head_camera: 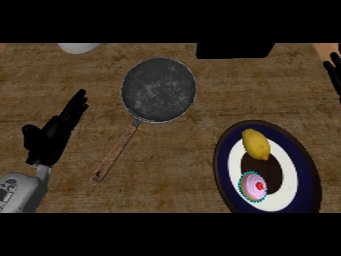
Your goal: Pick the lemon from the plate and place it in the pan
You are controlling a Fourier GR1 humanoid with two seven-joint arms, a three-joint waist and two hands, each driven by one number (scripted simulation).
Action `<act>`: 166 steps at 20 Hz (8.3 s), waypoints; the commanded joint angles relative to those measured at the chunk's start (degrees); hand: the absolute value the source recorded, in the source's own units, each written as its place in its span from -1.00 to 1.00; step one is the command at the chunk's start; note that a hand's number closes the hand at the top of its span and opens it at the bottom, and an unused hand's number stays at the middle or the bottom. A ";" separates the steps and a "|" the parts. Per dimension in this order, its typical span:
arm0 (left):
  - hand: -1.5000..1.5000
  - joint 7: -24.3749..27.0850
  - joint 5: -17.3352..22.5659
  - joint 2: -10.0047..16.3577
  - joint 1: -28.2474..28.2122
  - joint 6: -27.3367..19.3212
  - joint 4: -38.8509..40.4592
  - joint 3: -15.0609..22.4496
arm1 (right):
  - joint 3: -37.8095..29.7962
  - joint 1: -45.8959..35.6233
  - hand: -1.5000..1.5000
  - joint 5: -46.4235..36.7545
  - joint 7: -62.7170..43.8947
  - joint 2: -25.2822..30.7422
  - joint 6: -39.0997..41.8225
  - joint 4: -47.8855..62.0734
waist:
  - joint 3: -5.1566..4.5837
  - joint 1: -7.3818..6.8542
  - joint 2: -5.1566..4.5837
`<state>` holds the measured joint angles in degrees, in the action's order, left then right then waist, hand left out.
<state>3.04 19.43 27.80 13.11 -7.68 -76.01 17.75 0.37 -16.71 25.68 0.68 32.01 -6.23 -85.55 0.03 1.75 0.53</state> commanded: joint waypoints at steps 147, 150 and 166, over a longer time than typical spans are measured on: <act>0.00 -14.13 -27.61 -13.86 -13.33 4.76 -17.72 -12.94 | 6.42 -44.58 1.00 -75.58 -39.99 -31.86 -15.12 45.95 | 0.02 -5.21 -1.69; 0.00 -10.28 -27.95 -13.48 -12.00 5.93 -12.88 -12.95 | 6.67 -45.45 1.00 -73.40 -37.88 -31.94 -17.63 53.51 | -0.04 -6.67 -2.48; 0.00 -10.04 -28.37 -14.29 -10.98 7.14 -12.65 -11.34 | -7.77 -46.52 -1.00 -50.37 -22.38 -32.01 -22.35 63.39 | 0.14 -10.19 -3.35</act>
<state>-7.56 -9.17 13.22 2.24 -1.21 -89.85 6.59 -4.76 -63.80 -29.45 -27.51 0.02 -24.03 -22.25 0.18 -8.08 -2.80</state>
